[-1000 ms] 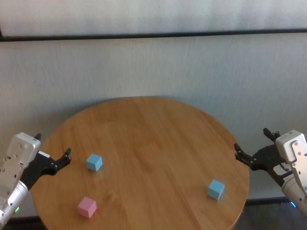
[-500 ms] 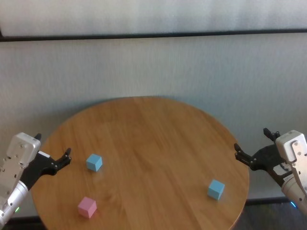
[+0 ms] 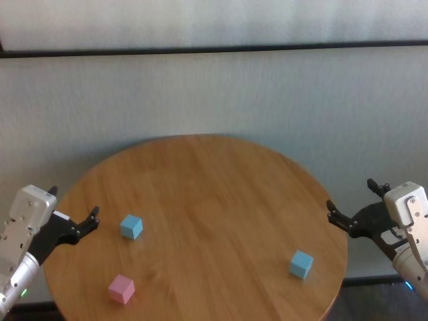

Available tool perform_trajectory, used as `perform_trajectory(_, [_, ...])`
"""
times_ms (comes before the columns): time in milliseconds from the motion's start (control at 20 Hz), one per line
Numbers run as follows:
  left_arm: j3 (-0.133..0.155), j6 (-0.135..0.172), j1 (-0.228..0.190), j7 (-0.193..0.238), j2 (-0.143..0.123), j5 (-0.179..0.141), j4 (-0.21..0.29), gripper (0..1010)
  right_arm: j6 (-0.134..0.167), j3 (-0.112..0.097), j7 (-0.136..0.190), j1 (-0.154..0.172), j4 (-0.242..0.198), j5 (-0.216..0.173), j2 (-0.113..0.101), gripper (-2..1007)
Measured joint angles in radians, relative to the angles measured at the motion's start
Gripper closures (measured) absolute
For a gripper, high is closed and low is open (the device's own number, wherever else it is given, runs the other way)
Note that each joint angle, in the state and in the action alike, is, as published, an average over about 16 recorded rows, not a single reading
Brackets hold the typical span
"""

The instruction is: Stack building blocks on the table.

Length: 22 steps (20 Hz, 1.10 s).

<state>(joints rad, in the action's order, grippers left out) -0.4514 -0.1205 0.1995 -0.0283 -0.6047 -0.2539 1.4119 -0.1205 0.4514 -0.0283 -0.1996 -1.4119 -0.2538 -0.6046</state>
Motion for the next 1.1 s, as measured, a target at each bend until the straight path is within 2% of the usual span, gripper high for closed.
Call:
perform_trajectory(350, [0.001,0.003,-0.002,0.015,-0.004,-0.004,0.004,8,0.000,0.000,0.000,0.000,0.000,0.000,0.000,0])
perform_trajectory(600, [0.011,0.028,-0.019,0.077,-0.032,-0.038,0.033,8,0.000,0.000,0.000,0.000,0.000,0.000,0.000,1])
perform_trajectory(700, [0.019,0.051,-0.029,0.112,-0.051,-0.062,0.053,8,0.000,0.000,0.000,0.000,0.000,0.000,0.000,1])
perform_trajectory(850, [0.035,0.101,-0.048,0.170,-0.083,-0.109,0.092,8,0.000,0.000,0.000,0.000,0.000,0.000,0.000,1])
perform_trajectory(1100, [0.066,0.213,-0.083,0.272,-0.141,-0.203,0.173,8,0.000,0.000,0.000,0.000,0.000,0.000,0.000,1])
